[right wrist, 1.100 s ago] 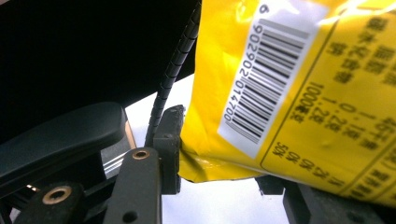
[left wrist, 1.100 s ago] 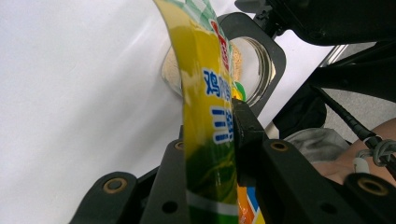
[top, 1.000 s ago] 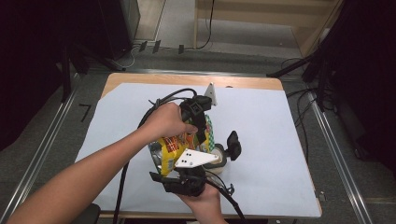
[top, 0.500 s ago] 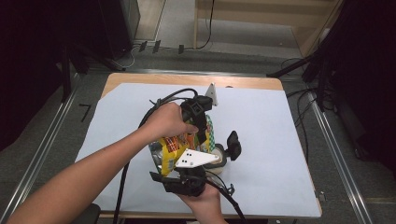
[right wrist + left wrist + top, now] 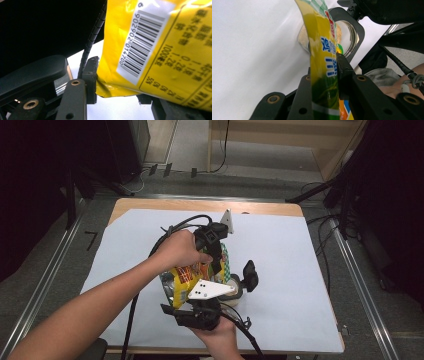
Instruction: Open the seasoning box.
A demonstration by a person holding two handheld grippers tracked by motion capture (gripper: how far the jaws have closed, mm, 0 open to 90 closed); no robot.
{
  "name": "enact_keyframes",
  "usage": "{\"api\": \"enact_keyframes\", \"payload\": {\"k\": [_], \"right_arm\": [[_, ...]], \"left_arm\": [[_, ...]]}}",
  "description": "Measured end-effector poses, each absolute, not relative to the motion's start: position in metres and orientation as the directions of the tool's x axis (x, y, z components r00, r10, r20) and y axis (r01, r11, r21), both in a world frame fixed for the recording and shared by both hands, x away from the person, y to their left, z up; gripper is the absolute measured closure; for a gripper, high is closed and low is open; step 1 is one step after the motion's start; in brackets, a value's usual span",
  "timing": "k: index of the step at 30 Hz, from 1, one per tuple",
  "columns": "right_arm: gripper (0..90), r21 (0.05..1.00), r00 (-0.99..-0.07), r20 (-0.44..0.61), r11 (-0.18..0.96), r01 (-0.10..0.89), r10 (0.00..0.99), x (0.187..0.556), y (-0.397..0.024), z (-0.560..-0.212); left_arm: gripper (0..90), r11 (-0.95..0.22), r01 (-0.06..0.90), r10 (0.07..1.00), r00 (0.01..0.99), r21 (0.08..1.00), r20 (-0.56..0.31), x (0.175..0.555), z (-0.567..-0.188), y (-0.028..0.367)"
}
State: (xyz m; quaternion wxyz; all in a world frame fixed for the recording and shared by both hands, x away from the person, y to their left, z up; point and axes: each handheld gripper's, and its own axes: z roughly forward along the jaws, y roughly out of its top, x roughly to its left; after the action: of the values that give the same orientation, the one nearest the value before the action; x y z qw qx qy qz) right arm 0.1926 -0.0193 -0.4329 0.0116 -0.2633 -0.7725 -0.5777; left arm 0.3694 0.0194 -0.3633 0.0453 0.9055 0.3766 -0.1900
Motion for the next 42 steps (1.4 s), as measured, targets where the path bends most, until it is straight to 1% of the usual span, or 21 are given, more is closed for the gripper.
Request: {"api": "enact_keyframes", "payload": {"k": [42], "right_arm": [[61.6, 0.886, -0.861, 0.320, 0.198, 0.420, 0.397, 0.1926, -0.0196, -0.4327]], "left_arm": [[82.5, -0.723, 0.688, 0.656, 0.655, -0.061, -0.375, 0.3697, -0.3629, 0.0188]]}}
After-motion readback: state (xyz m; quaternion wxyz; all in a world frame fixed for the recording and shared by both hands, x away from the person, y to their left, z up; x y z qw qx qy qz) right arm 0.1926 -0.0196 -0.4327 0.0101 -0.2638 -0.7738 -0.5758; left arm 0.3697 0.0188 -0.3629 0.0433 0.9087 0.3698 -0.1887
